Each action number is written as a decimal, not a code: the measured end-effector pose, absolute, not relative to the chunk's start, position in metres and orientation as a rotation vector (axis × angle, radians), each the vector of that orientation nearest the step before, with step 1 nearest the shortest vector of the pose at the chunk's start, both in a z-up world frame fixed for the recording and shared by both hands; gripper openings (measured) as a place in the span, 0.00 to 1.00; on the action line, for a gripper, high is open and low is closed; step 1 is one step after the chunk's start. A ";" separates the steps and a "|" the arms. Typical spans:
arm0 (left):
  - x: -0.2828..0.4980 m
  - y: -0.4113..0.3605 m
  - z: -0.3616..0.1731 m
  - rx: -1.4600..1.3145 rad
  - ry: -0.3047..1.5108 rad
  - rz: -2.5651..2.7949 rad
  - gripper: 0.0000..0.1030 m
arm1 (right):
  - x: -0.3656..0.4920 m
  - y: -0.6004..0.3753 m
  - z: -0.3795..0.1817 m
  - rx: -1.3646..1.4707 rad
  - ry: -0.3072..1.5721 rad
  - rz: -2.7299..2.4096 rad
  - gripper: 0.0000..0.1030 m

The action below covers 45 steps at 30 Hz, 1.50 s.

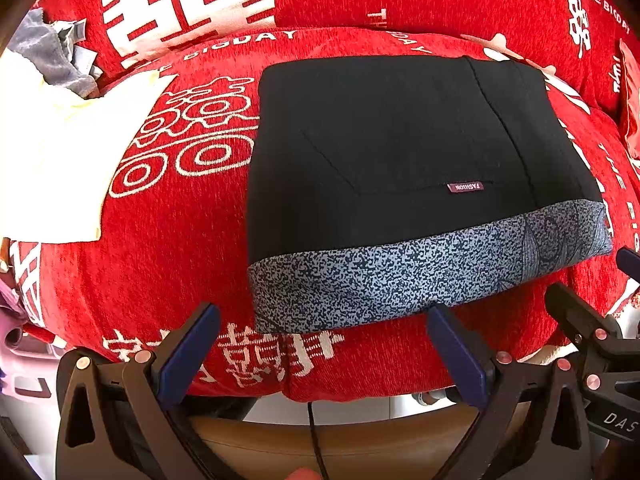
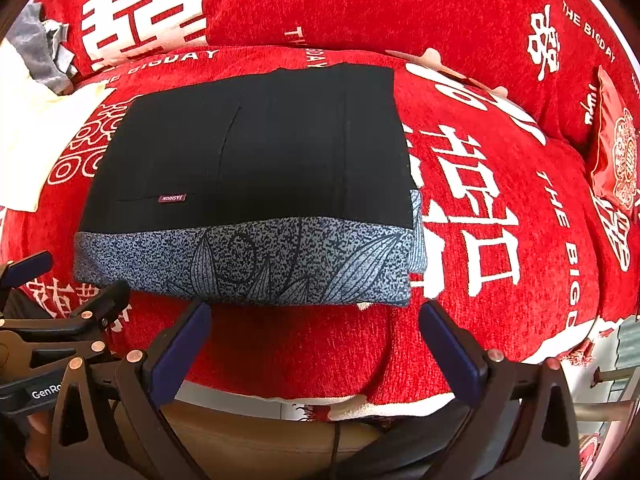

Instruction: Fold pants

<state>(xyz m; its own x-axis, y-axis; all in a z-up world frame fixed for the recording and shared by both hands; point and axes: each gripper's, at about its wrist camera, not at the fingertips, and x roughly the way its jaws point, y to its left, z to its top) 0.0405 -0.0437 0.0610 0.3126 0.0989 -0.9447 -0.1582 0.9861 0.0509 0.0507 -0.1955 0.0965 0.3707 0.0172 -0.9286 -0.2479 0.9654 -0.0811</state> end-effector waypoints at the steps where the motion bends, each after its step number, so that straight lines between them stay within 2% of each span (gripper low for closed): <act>1: 0.040 -0.043 0.061 -0.056 1.242 0.169 1.00 | 0.051 -0.195 0.096 -0.222 1.181 0.173 1.00; 45: 0.042 -0.038 0.079 -0.109 1.196 0.104 1.00 | 0.048 -0.201 0.125 -0.238 1.093 0.178 1.00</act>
<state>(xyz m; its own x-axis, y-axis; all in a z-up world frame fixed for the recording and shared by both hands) 0.0418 -0.0379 0.0791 0.3622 0.0230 -0.9318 -0.1386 0.9899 -0.0294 0.0485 -0.2006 0.1251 0.4498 0.0257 -0.8928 -0.2592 0.9603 -0.1029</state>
